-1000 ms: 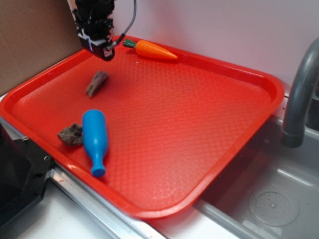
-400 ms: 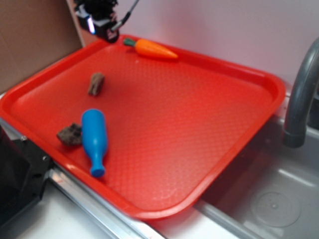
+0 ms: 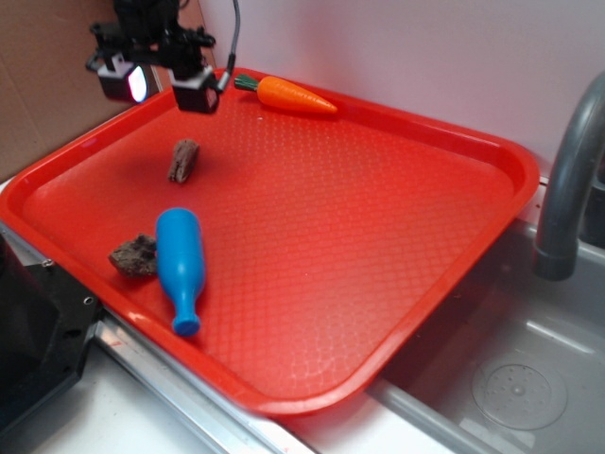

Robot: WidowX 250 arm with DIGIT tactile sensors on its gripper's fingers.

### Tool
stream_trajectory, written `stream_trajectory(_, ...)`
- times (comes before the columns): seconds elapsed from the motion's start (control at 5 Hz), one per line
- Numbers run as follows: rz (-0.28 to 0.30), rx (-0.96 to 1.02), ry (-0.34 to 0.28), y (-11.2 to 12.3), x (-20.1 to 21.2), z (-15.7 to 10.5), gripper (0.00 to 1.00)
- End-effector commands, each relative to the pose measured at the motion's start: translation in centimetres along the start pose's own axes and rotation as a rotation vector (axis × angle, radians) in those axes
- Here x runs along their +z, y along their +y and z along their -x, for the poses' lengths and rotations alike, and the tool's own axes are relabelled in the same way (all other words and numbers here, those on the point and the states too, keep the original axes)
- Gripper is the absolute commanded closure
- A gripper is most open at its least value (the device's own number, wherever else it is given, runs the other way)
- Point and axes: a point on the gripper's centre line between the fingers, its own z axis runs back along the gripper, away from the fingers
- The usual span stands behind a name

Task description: Grab the wood chip.

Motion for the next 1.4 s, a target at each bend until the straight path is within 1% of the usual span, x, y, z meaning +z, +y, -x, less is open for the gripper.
stream_trajectory(0.0, 0.059, 0.033, 0.075, -0.8, -3.6, 0.8, 0.0)
stream_trajectory(0.2, 0.053, 0.016, 0.107, 0.0, -4.3, 2.2, 0.0)
stream_trajectory(0.4, 0.069, -0.002, 0.069, 0.6, -4.1, 3.2, 0.4)
stream_trajectory(0.6, 0.061, 0.008, 0.068, 0.5, -4.4, 3.4, 1.0)
stream_trajectory(0.8, 0.049, 0.005, 0.068, 0.5, -4.6, 3.2, 1.0)
stream_trajectory(1.0, 0.043, -0.034, 0.054, 0.5, -4.1, 2.7, 1.0)
stream_trajectory(1.2, -0.002, -0.243, -0.08, -1.2, 1.1, 2.4, 1.0)
